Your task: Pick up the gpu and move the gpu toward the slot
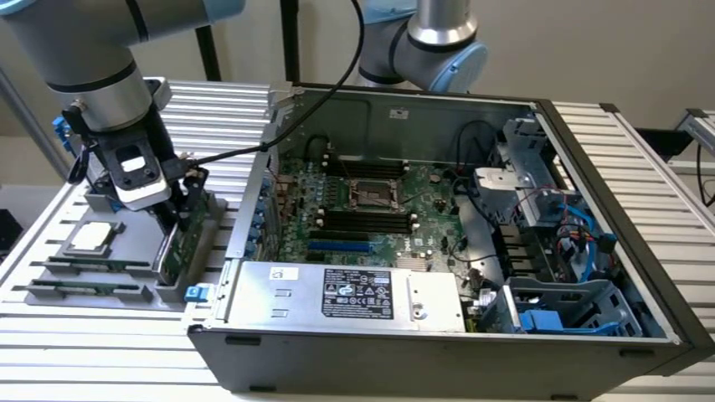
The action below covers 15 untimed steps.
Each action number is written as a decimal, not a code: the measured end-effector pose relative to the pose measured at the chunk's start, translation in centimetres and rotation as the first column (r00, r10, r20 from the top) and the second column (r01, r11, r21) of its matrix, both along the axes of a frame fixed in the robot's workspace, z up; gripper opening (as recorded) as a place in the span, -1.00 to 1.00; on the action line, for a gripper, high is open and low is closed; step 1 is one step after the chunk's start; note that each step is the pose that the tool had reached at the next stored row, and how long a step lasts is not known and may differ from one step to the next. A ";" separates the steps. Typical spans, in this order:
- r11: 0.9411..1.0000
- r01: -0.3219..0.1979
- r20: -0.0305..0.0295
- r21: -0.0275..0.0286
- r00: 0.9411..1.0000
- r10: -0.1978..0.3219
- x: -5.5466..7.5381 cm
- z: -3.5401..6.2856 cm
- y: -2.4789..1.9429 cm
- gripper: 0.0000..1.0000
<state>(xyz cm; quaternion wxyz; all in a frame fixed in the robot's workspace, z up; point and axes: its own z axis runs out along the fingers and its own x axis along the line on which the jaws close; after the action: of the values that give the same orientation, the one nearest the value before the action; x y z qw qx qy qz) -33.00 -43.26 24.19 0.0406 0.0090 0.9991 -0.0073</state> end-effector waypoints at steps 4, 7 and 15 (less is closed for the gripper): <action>1.000 0.000 -0.003 0.000 1.000 0.000 0.0 0.11 -0.01 -0.48; 1.000 0.000 -0.005 0.000 1.000 0.000 0.1 0.19 -0.02 -0.48; 1.000 0.000 -0.009 0.001 1.000 0.000 0.1 0.68 -0.05 -0.48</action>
<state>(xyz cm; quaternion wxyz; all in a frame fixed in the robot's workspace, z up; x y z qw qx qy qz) -32.86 -43.31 24.88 0.0363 0.0089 0.9993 -0.0069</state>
